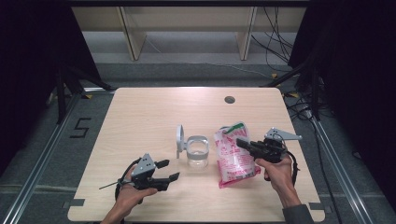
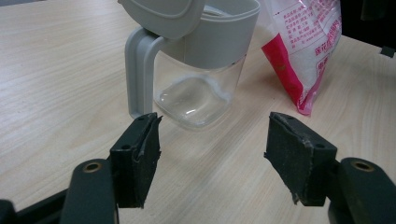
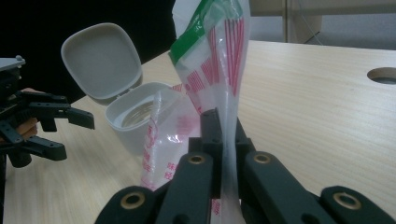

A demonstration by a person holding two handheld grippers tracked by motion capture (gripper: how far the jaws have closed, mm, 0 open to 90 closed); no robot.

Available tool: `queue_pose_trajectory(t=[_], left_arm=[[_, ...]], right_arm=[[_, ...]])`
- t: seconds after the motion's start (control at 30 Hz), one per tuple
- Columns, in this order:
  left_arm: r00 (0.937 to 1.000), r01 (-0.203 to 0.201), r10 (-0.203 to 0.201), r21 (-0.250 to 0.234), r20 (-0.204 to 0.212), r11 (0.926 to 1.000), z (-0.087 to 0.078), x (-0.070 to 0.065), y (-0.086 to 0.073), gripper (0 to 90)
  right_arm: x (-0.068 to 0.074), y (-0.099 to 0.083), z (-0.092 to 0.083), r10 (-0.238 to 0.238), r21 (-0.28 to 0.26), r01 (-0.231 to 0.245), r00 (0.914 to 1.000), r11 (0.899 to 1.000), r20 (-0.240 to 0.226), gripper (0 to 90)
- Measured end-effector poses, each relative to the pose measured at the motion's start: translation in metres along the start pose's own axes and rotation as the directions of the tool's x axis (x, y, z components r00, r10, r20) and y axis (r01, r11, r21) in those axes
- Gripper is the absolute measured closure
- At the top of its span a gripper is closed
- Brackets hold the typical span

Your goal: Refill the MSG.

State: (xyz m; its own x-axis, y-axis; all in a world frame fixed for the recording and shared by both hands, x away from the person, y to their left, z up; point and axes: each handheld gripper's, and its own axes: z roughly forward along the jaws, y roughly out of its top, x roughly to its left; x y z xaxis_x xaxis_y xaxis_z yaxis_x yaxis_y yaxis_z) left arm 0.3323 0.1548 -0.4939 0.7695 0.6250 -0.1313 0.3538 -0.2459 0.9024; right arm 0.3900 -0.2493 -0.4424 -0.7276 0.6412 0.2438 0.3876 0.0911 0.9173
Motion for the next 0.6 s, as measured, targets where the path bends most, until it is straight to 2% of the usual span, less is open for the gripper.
queue_pose_trajectory(t=[0.03,0.07,0.1,0.13,0.17,0.2,0.23,0.27,0.3,0.33,0.37,0.4,0.43,0.47,0.5,0.6], left_arm=[[1.0,0.003,-0.003,-0.001,0.003,1.0,0.0,-0.001,0.0,34.3],[1.0,-0.001,0.001,-0.001,0.004,1.0,0.001,-0.001,0.0,34.3],[0.9999,0.004,-0.004,-0.003,0.011,1.0,0.002,-0.002,-0.001,34.3],[1.0,-0.001,0.001,0.003,0.006,1.0,0.002,-0.002,-0.001,34.3],[0.9999,0.003,-0.003,0.0,0.013,1.0,0.003,-0.003,-0.001,34.4],[1.0,0.001,-0.001,0.009,0.006,1.0,0.003,-0.004,-0.001,34.3],[0.9998,0.008,-0.008,-0.004,0.016,1.0,0.004,-0.004,-0.002,34.3],[0.9997,0.011,-0.011,-0.004,0.02,0.9999,0.005,-0.005,-0.002,34.3],[0.9999,0.007,-0.007,0.003,0.011,1.0,0.005,-0.006,-0.002,34.3],[0.9999,0.009,-0.009,0.003,0.011,1.0,0.006,-0.006,-0.002,34.3],[0.9997,0.009,-0.009,0.001,0.022,1.0,0.007,-0.006,-0.003,34.3],[0.9998,0.011,-0.011,0.005,0.017,0.9999,0.007,-0.007,-0.003,34.3],[0.9998,0.013,-0.013,0.008,0.017,0.9999,0.008,-0.008,-0.004,34.3],[0.9994,0.024,-0.024,-0.002,0.026,0.9997,0.01,-0.01,-0.004,34.3],[0.9998,0.015,-0.016,0.004,0.016,0.9999,0.011,-0.011,-0.004,34.3],[0.9991,0.018,-0.019,0.005,0.038,0.9998,0.016,-0.016,-0.005,34.3]], right_arm=[[0.0,0.0,-0.002,-0.016,0.005,0.016,0.9998,1.0,-0.008,90.0],[0.004,0.0,-0.002,0.031,0.006,-0.031,0.9995,1.0,-0.011,90.0],[0.003,0.0,-0.003,0.015,-0.001,-0.015,0.9998,1.0,-0.014,90.0],[0.004,0.001,-0.004,0.02,-0.009,-0.02,0.9997,1.0,-0.01,90.0],[0.003,0.002,-0.005,-0.012,-0.014,0.012,0.9998,1.0,-0.013,90.0],[0.003,0.002,-0.005,-0.011,-0.028,0.011,0.9999,1.0,-0.011,90.0],[0.004,0.003,-0.007,-0.006,-0.027,0.006,0.9999,1.0,-0.012,90.0],[0.004,0.003,-0.008,-0.017,-0.028,0.017,0.9997,0.999,-0.015,90.0],[0.005,0.005,-0.01,-0.027,-0.032,0.027,0.9996,0.999,0.001,90.0],[0.008,0.005,-0.01,-0.004,-0.038,0.004,0.9999,0.999,-0.013,90.0],[0.01,0.007,-0.012,0.007,-0.033,-0.008,0.9999,0.999,-0.009,90.0],[0.009,0.008,-0.014,-0.009,-0.03,0.009,0.9999,1.0,-0.008,90.0],[0.012,0.01,-0.015,0.018,-0.038,-0.018,0.9998,0.999,-0.006,90.0],[0.012,0.011,-0.016,0.0,-0.039,0.0,1.0,0.999,0.005,90.0],[0.013,0.011,-0.016,0.002,-0.041,-0.002,1.0,0.999,0.0,90.0],[0.013,0.013,-0.016,-0.011,-0.061,0.011,0.9999,0.998,-0.004,90.0]])
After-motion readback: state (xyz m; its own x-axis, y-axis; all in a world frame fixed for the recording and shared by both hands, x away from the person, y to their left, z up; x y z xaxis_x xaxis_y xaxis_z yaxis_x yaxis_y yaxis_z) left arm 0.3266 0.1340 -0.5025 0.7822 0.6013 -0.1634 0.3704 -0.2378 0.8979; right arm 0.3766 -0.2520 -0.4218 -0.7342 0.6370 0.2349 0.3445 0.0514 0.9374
